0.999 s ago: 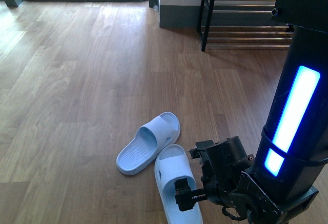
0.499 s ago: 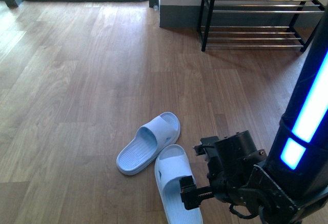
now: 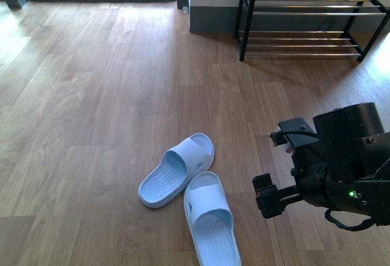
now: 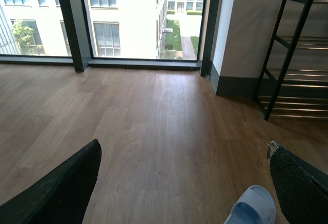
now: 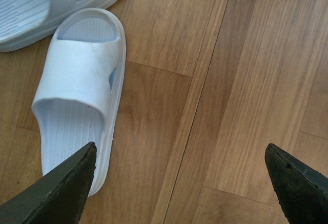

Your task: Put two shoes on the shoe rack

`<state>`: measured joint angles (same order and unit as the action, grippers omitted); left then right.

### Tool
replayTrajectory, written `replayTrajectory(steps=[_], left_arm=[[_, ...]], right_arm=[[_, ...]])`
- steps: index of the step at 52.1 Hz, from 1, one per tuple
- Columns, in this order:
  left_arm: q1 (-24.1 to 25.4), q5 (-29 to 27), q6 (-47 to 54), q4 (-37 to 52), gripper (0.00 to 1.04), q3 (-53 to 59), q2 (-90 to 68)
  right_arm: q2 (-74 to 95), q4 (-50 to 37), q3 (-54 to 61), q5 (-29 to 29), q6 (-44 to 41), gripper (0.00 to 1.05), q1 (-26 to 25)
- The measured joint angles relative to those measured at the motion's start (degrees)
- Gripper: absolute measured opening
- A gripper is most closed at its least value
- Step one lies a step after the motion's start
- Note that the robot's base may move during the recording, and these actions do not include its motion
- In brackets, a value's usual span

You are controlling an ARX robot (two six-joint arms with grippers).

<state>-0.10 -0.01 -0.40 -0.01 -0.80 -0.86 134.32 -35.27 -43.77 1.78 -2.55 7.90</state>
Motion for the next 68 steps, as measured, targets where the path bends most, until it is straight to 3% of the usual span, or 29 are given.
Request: replayTrajectory(steps=[14,30,42,59,68], left_arm=[[0.00,0.00,0.00,0.00,0.95,0.00,0.00],[0.00,0.00,0.00,0.00,0.95,0.00,0.00],[0.00,0.00,0.00,0.00,0.95,0.00,0.00],[0.00,0.00,0.00,0.00,0.95,0.00,0.00],[0.00,0.00,0.00,0.00,0.95,0.00,0.00]], right_arm=[[-15.65,2.64,8.00,-2.91,-6.19,0.95,-0.81],[-20.24,4.11,11.63,-4.33,-10.45,0.95,-2.05],[-10.40,-0.31,8.63,-2.58,-10.25,0.95,0.46],[11.76,-12.92,-0.31,0.33,-6.64,0.95,3.37],[21.09,-9.97,-7.50,-0.22,-2.71,0.95,4.39]])
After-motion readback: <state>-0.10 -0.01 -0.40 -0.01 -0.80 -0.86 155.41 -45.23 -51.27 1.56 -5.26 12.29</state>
